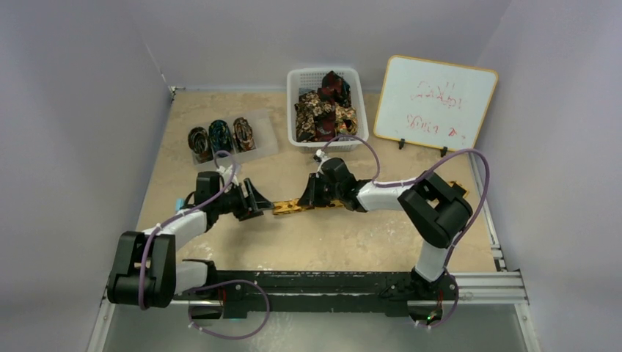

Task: Roll the ties
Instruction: Roll the tie at the center of the board.

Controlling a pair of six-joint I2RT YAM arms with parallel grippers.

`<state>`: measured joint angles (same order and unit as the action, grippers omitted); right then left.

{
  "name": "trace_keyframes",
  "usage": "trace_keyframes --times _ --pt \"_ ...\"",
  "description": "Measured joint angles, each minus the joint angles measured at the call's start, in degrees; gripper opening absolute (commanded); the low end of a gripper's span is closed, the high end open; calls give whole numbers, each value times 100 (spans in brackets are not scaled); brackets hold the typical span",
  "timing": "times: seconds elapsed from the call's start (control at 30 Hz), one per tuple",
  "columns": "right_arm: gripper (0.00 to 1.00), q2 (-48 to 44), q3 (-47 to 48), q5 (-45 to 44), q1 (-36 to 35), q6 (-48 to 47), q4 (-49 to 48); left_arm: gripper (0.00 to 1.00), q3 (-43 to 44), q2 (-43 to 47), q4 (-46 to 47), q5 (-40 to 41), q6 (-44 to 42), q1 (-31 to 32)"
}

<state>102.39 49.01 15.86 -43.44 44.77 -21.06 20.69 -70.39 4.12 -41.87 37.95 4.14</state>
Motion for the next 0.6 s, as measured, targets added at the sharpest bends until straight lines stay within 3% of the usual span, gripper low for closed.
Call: trace_keyframes --times 0.6 --pt "7 422 -39 192 238 -140 -490 59 -297 -713 1213 -444 111 0"
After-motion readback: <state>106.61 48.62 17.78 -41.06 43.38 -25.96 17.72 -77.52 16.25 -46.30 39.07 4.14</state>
